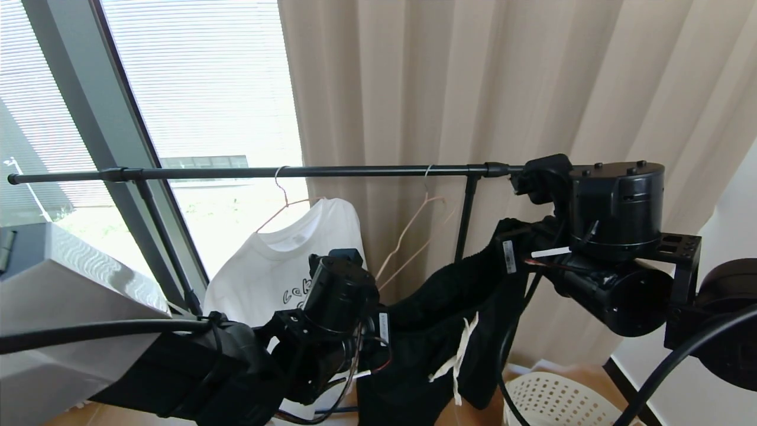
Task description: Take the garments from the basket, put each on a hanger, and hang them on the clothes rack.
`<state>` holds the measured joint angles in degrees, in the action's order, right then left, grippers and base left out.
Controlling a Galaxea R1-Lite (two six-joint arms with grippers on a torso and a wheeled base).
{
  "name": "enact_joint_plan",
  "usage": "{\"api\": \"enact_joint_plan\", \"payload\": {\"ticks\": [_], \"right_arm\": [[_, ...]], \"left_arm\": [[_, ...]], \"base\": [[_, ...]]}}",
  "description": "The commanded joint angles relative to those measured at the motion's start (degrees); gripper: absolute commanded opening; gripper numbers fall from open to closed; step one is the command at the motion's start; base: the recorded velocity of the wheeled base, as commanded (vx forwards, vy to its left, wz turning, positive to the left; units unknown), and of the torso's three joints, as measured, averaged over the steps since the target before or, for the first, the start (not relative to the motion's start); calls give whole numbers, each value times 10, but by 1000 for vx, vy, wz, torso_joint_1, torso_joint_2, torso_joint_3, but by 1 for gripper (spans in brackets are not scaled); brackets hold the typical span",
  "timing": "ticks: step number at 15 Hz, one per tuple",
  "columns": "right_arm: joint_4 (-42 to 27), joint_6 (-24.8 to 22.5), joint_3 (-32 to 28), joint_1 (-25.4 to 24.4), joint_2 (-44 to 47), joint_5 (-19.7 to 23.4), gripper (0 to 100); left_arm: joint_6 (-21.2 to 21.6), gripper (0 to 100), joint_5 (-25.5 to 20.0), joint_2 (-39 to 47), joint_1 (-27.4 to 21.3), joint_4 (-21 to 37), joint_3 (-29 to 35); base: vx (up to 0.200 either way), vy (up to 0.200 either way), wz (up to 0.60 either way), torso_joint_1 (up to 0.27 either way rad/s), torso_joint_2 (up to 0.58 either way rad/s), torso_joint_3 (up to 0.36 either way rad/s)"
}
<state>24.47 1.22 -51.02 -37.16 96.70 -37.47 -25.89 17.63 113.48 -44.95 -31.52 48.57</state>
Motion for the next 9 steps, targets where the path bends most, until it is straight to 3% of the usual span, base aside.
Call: {"api": "enact_joint_plan", "payload": {"ticks": [1, 4, 6, 9], "right_arm": [[1, -26, 46, -1, -13, 0, 0], [1, -73, 74, -1, -14, 1, 0], [1, -77, 89, -1, -16, 1, 0], [0, -78, 89, 3, -16, -1, 0]], "left_arm": [[20, 0, 0, -59, 18, 11, -12], [37, 0, -4, -100, 41, 81, 1], [52, 0, -4, -125, 51, 123, 1], [78, 0, -3, -136, 71, 137, -13]], "base": [[0, 0, 0, 0, 0, 0], [0, 0, 0, 0, 0, 0], [0, 0, 0, 0, 0, 0], [0, 0, 0, 0, 0, 0]]}}
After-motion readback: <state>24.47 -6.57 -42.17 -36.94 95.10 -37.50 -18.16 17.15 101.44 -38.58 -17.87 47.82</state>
